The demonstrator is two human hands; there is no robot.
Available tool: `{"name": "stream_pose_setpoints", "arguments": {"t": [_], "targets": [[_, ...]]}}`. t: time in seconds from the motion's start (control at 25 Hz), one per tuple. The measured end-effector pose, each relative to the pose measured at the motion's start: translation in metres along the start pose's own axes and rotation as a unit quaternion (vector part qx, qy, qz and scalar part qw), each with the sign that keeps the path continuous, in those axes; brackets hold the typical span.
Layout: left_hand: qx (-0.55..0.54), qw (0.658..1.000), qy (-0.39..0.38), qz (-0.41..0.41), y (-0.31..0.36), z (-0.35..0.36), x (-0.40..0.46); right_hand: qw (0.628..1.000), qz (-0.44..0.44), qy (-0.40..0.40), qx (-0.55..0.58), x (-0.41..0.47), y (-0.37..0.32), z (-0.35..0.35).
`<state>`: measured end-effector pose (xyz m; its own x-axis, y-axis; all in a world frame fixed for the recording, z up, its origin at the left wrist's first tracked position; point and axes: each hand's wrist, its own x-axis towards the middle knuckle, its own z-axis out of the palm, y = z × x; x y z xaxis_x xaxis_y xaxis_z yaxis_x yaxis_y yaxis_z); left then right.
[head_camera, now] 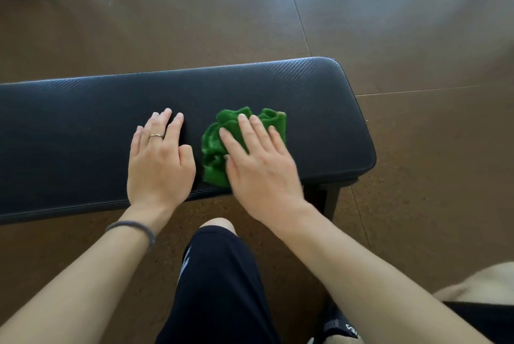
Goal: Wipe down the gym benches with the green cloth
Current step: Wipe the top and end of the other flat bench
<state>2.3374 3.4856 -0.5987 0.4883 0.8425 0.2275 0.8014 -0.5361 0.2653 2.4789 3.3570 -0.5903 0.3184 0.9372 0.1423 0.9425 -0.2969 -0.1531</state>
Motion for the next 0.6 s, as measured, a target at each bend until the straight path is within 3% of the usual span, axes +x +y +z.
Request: {"name": "stream_pose_setpoints", "arguments": {"t": [0.16, 0.28, 0.44, 0.52, 0.6], "targets": [[-0.003, 1.000, 0.003, -0.008, 0.002, 0.000, 0.000, 0.989, 0.139, 0.004, -0.045, -0.024, 0.084, -0.019], [-0.005, 1.000, 0.013, -0.010, 0.003, 0.002, 0.001, 0.975, 0.215, 0.026, -0.054, -0.022, 0.060, -0.016], [-0.010, 1.000, 0.011, -0.003, 0.002, 0.002, 0.001, 0.999, 0.048, 0.020, -0.004, -0.006, -0.034, 0.007], [-0.006, 1.000, 0.012, -0.005, 0.001, 0.000, 0.000, 1.000, -0.007, 0.021, -0.005, -0.006, -0.015, 0.004], [-0.005, 1.000, 0.011, -0.006, 0.002, -0.001, 0.000, 0.997, 0.055, 0.045, -0.030, -0.015, 0.042, -0.005]]}}
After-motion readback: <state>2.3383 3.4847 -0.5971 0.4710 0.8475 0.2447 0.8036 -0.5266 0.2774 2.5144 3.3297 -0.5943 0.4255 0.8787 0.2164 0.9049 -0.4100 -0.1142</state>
